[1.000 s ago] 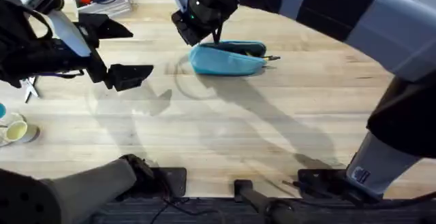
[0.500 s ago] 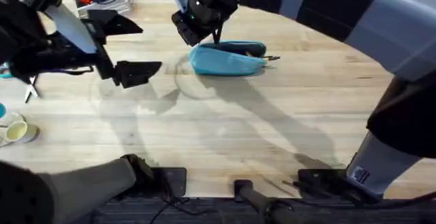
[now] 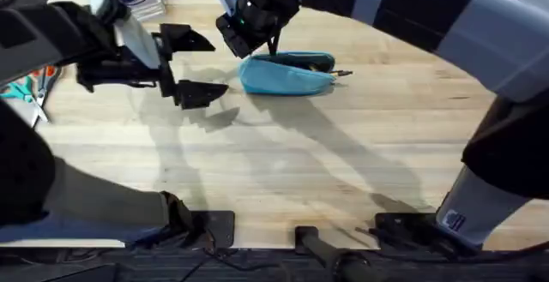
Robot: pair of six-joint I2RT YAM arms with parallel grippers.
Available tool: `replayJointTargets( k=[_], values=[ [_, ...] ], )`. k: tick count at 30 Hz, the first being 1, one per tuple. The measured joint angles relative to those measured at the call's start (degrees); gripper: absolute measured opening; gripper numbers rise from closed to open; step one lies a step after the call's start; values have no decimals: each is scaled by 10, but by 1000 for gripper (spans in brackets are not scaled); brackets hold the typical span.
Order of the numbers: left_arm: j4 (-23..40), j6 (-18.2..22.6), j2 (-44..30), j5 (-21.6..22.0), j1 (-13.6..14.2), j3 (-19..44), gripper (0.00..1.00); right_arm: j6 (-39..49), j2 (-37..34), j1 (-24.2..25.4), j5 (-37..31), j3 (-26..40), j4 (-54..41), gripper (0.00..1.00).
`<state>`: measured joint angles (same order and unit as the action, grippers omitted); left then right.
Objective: Unzip the bag, pick up the pens from the table one at a time and place them inside, then zip the bag closed.
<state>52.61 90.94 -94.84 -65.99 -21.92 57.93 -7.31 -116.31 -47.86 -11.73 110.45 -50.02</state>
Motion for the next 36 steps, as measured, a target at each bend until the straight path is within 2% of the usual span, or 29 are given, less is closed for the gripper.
replayJointTargets(
  k=[6,11,12,17,23,25,28,30,32,33,34,36],
  values=[
    [-62,-7,-48,-5,36,0,994,0,0,0,0,0,0,31],
    [-119,-44,-76,-13,62,0,995,0,0,0,0,0,0,31],
    [-141,-54,-80,-18,79,0,994,0,0,0,0,0,0,31],
    [-189,-91,-80,-19,109,0,994,0,0,0,0,0,0,31],
    [-210,-127,-80,-19,127,0,972,0,0,0,0,0,0,30],
    [-210,-132,-80,-19,127,0,904,0,0,0,0,0,0,30],
    [-210,-139,-80,-18,127,0,737,0,0,0,0,0,0,30],
    [-209,-147,-80,-17,127,0,548,0,0,0,0,0,0,30],
    [-209,-153,-80,-17,127,0,305,0,0,0,0,0,0,30],
    [-207,-156,-80,-17,127,0,140,0,0,0,0,0,1,30],
    [-208,-157,-80,-17,128,0,73,0,0,0,0,0,0,30],
    [-207,-160,-80,-17,129,0,48,0,0,0,0,0,0,31]
  ],
)
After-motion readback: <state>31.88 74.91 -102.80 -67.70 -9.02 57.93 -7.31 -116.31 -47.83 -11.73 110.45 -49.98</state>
